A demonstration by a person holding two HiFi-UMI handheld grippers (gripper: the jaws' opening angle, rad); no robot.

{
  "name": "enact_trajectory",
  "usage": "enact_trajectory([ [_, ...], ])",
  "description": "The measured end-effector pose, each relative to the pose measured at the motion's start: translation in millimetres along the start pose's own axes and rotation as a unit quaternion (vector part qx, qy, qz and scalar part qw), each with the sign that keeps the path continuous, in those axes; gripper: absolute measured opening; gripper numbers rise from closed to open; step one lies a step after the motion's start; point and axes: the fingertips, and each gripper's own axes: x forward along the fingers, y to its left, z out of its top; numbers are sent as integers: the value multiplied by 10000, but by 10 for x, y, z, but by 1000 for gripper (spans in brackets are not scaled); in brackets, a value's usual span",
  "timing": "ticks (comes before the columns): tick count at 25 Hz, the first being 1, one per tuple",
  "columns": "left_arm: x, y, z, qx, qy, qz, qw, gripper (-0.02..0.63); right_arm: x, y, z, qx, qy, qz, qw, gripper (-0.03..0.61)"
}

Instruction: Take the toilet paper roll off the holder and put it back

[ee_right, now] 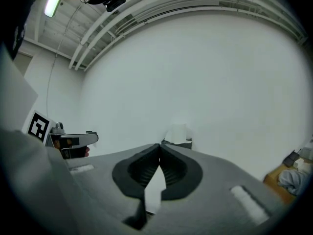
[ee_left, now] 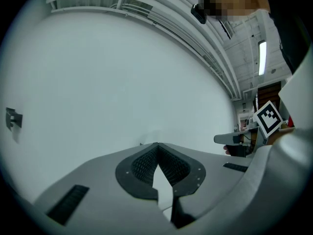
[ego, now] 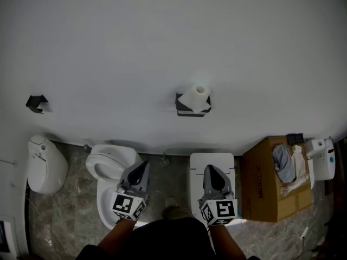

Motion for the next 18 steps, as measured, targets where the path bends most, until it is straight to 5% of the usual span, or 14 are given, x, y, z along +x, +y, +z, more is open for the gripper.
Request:
enact_trajectory([
  [18,-222,180,-87,-27,102,256,9996,14,127,28,-80,-67,-71,92,9999,-3],
])
